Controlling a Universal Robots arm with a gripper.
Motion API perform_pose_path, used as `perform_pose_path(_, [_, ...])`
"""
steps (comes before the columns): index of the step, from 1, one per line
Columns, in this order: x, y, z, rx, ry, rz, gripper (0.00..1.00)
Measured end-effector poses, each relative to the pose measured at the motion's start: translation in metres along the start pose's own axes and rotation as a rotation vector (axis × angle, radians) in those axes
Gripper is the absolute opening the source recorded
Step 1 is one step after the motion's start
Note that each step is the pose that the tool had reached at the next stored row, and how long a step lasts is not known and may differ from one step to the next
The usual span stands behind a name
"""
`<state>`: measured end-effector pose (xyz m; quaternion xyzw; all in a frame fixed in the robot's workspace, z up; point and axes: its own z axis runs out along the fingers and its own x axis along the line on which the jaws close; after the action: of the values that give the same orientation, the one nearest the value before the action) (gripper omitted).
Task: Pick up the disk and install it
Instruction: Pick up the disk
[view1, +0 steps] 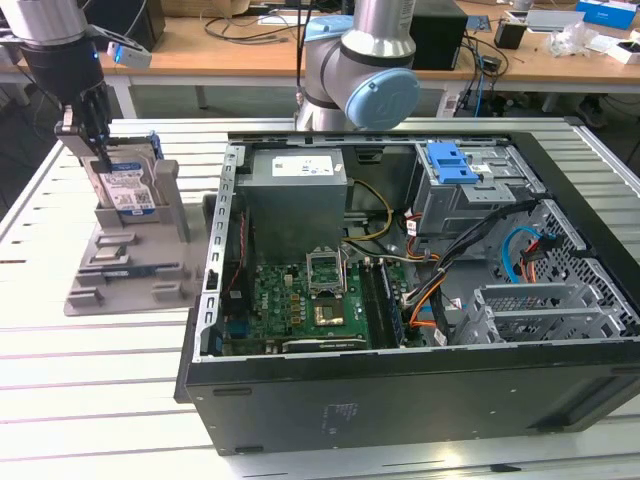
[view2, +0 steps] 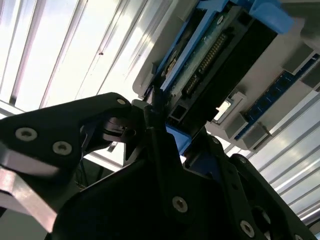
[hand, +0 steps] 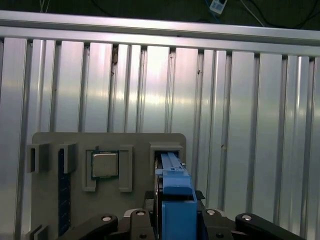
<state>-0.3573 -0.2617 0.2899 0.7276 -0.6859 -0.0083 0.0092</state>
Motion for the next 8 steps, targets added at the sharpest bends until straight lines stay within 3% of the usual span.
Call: perform_pose_path(8, [0.0000,0.0000,0.0000,0.0000,-0.0001,0.000,0.37])
